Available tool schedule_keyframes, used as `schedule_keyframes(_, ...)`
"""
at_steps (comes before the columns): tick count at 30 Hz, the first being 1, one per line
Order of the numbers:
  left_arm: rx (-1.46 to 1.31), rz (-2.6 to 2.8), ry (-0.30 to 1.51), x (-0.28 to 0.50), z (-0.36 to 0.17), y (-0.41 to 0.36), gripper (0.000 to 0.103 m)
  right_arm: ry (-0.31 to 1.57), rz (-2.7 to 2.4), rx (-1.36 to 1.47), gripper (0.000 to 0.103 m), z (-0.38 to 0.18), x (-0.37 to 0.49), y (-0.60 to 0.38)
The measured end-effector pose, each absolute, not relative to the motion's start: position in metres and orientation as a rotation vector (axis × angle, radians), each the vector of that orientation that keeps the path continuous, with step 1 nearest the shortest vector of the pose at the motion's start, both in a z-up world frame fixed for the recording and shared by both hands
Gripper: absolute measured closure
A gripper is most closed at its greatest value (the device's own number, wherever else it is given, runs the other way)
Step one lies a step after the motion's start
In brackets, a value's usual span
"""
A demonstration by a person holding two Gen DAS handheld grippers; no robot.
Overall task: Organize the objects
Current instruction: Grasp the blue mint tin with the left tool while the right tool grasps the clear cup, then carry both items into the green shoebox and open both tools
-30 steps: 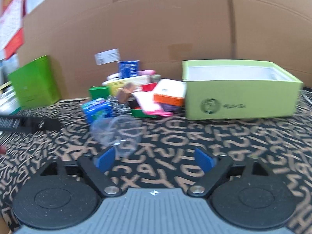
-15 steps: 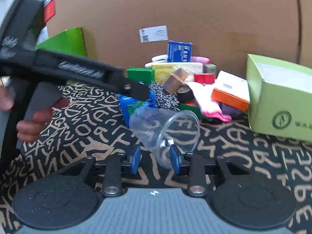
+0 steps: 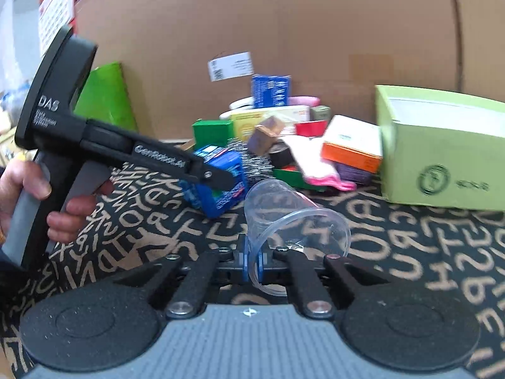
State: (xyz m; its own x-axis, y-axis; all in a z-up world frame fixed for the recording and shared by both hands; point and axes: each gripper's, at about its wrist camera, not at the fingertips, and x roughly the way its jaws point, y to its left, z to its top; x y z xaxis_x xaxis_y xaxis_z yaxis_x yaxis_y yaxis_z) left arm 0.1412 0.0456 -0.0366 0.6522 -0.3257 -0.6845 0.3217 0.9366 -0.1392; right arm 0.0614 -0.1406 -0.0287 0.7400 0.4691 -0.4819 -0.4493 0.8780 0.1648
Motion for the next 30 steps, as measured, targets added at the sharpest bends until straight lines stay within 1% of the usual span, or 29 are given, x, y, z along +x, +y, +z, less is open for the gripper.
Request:
schedule_keyframes(5, 0.0, -0.419, 0.754, 0.123, -0.018, 0.022, 0.045, 0.494, 0.448, 0.081, 0.095, -0.02, 0.048, -0.167)
schedule_keyframes(11, -0.003, -0.503, 0.668, 0.108, 0.025, -0.015, 0.045, 0.43, 0.399, 0.12, 0.095, -0.002, 0.04, -0.202)
schedule_keyframes(15, -0.012, -0.555, 0.609, 0.117, 0.056, -0.044, 0.045, 0.375, 0.36, 0.132, 0.095, 0.017, 0.047, -0.227)
schedule_keyframes(19, -0.013, -0.564, 0.567, 0.142, 0.076, -0.077, 0.045, 0.329, 0.294, 0.095, 0.095, 0.038, 0.068, -0.249)
schedule_keyframes(24, -0.006, -0.528, 0.562, 0.184, 0.072, -0.116, 0.045, 0.326, 0.224, 0.02, 0.095, 0.055, 0.116, -0.266)
schedule_keyframes(30, -0.013, -0.489, 0.632, 0.243, 0.036, -0.146, 0.045, 0.454, 0.186, -0.035, 0.095, 0.041, 0.189, -0.279)
